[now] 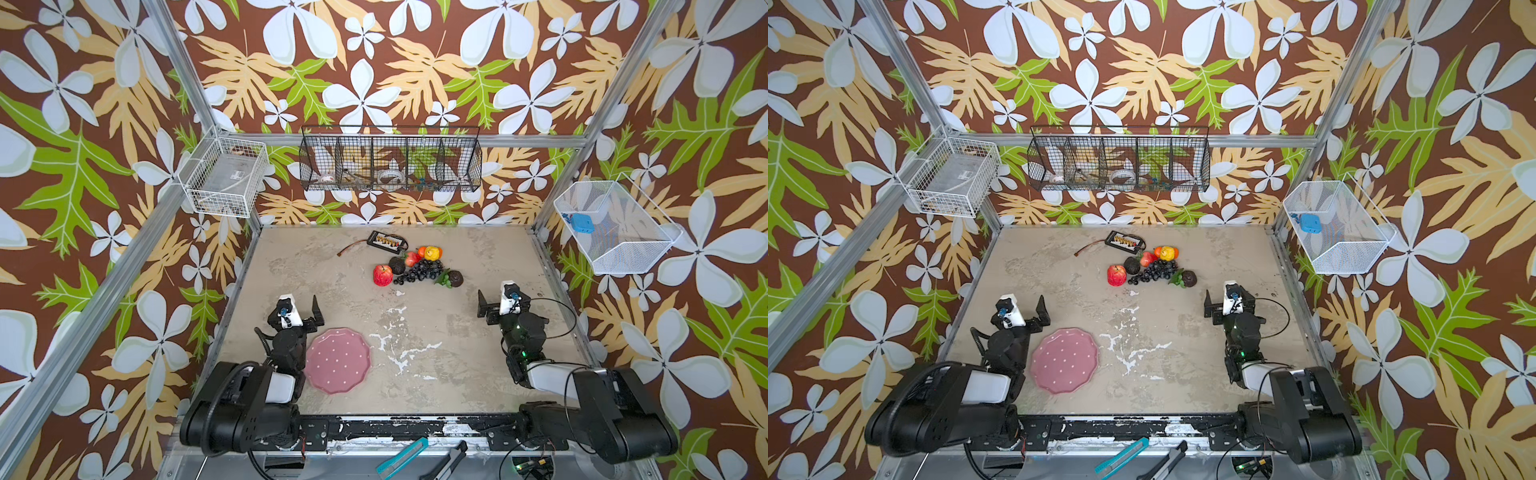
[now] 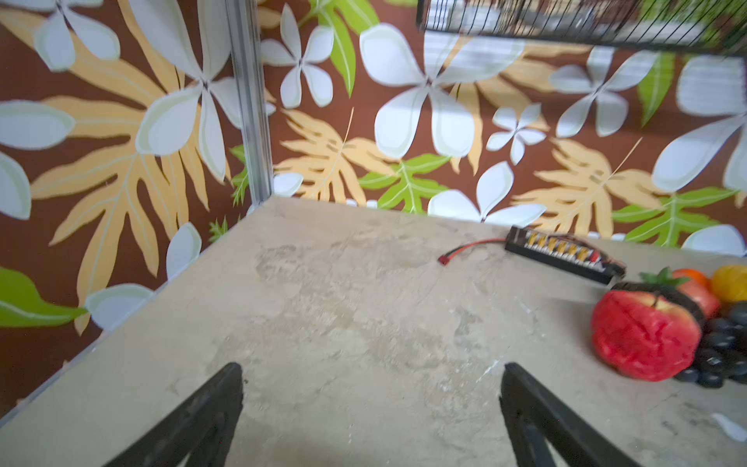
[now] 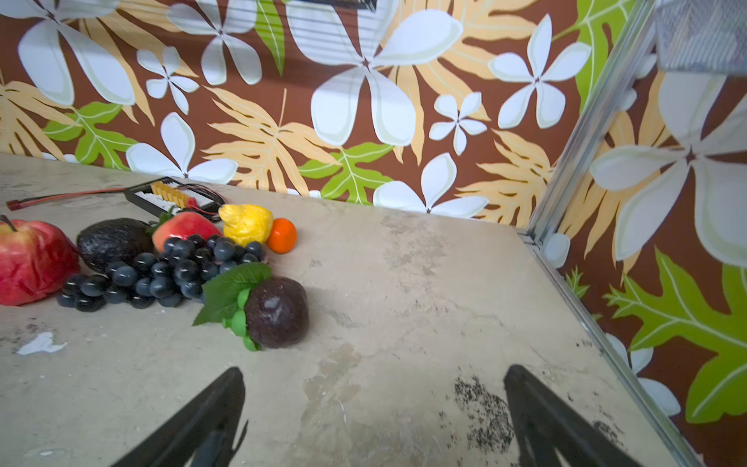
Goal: Arrange fruit in a fruit bowl
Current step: Move the fruit bowl to the center of the table.
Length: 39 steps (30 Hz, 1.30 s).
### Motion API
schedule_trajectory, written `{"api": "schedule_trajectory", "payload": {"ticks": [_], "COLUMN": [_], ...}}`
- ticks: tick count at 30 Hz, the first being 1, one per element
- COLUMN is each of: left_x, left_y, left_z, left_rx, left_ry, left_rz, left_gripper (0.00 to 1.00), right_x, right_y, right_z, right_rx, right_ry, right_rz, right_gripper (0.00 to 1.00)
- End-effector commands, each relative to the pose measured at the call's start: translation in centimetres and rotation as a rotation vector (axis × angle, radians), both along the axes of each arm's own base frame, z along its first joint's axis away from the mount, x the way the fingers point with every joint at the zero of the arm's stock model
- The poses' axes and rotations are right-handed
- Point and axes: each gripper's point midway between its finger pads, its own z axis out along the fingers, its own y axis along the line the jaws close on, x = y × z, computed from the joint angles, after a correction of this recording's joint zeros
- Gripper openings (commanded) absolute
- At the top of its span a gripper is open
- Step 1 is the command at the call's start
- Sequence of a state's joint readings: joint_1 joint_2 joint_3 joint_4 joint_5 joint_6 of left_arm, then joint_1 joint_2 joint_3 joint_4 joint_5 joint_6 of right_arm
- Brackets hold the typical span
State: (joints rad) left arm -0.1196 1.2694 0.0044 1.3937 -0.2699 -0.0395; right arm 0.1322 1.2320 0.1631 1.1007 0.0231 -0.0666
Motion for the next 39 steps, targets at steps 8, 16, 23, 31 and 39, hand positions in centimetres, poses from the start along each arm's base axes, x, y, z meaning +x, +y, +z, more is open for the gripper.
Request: {"api": "schedule_trajectory", "payload": {"ticks": [8,16,23,31,39], "left_x": [-3.6,-4.1,-4.1,-4.6,-8.7], "left_y": [-2.3,-6.6,-9.8,-13.9,-14.8], "left_z": [7.9,7.7,3.0,-3.1,-6.2], "left_rx": [-0.28,-0.747,-0.776,-0.689,-0.604], "left_ry": [-0.248,-0.129,0.142,0.625,0.862], "left_rz": [-0.061,-0.337,-0.431,-0.471,-0.403], "left_gripper": [1.0,1.0,1.0,1.0,1.0], "right_x": [-3.3,-2.5,-3.3,-4.8,-6.5], "right_y": [2.1,1.3,4.0,5.0,5.4], "right_z": [8.2,10.1,5.3,1.9,-1.3], "right_rx": [0.123,0.446,0.567,0.547,0.619], "right_ry": [-0.177,0.094,0.336,0.496,0.59], "right_rz": [0.122,0.025,0.126,0.153,0.147], "right_gripper": [1.0,1.0,1.0,0.99,1.0]}}
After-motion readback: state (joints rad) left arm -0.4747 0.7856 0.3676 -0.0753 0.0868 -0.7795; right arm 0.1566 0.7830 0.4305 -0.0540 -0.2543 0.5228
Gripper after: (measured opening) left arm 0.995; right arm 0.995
